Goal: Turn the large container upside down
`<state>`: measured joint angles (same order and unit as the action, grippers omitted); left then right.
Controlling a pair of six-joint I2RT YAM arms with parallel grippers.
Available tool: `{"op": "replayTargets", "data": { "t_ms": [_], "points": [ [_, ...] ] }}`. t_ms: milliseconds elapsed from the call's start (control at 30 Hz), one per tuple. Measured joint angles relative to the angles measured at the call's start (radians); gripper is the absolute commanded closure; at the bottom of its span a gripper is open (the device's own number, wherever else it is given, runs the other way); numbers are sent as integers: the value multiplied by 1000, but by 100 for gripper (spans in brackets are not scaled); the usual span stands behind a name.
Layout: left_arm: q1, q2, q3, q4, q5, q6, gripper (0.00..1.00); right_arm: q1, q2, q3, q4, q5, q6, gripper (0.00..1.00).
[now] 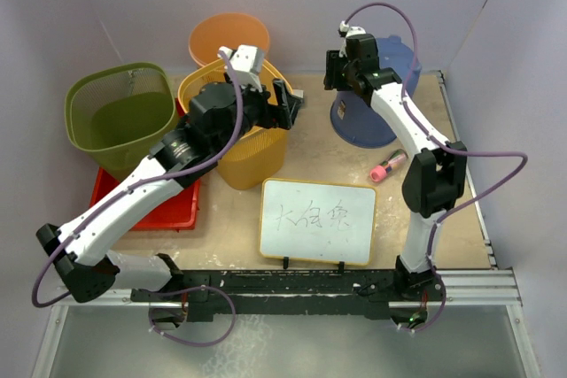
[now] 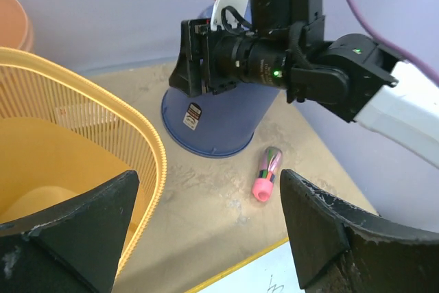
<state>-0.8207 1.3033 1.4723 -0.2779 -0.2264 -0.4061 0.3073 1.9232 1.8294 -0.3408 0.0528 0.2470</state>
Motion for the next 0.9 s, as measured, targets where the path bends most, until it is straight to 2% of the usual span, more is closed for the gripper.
{"op": "replayTargets", "data": {
  "t_ms": [167,300,400,500,667,800,900],
  "points": [
    [0,-37,-7,2,-13,5,19,-23,84,138,-78,176,-84,41],
    [0,-23,-12,0,-12,6,19,-87,135,255,-107,245,-117,40],
    [0,-5,-12,-1,-10,11,19,-118,129,268,-118,271,-128,39],
    [0,14,-12,0,6,28,19,-117,67,192,-101,241,-136,38],
    [0,19,-20,37,41,35,19,-32,-80,-5,-50,109,-148,36],
    [0,17,-31,61,47,36,19,8,-112,-103,-17,68,-144,36],
    [0,17,-31,62,60,35,19,-1,-80,-137,-12,120,-147,30]
  ]
}}
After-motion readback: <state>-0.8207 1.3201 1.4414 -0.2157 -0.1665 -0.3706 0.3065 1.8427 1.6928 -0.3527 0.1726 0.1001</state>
